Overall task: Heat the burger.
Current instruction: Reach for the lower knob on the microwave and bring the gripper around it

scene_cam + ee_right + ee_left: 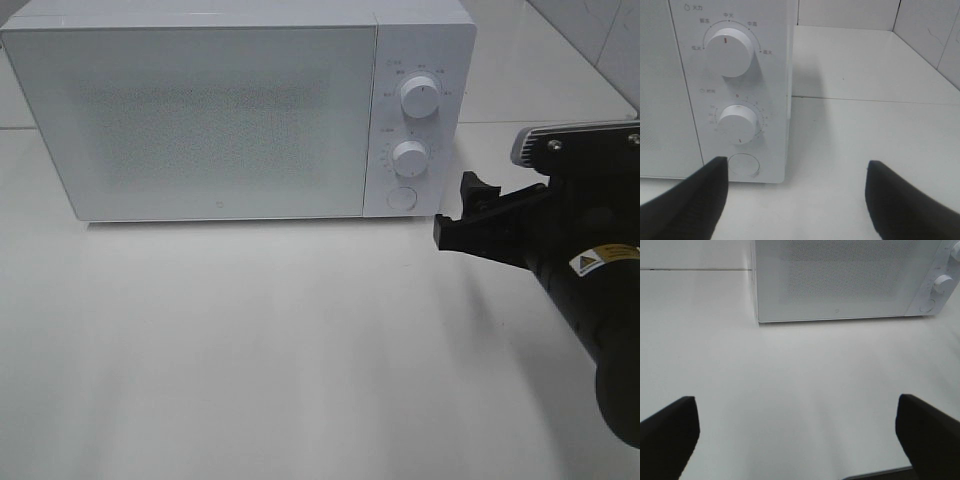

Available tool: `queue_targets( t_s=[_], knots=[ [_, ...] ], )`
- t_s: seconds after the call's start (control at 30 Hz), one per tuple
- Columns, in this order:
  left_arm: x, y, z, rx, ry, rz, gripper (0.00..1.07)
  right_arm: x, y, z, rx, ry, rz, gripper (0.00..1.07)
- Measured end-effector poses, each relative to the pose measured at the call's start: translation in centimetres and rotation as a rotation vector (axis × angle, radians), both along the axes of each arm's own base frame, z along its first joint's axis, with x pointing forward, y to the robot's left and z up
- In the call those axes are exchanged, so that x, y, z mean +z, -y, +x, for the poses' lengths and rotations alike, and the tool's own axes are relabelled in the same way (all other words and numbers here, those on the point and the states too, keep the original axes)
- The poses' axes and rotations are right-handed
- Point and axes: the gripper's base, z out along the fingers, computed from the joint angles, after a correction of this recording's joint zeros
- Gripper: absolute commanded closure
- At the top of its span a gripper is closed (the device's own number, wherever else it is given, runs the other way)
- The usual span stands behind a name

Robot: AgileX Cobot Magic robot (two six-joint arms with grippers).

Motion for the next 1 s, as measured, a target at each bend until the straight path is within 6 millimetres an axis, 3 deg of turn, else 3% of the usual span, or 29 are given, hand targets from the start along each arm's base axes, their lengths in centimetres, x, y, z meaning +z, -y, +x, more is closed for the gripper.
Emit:
queue_targets(
  t_s=[0.33,0.8,1.0],
  knots=[
    [0.0,0.0,0.0,0.000,0.000,0.000,0.07,-0.6,-2.5,1.6,0.012,-0.001,0.006,0.33],
    [0.0,0.0,0.0,0.000,0.000,0.000,0.07,0.4,-4.0,2.5,0.071,0.051,0.026,0.33],
    [0.0,0.0,0.0,0.000,0.000,0.000,0.07,-0.6,-4.3,2.7,0.080,0.031,0.002,0.33]
  ],
)
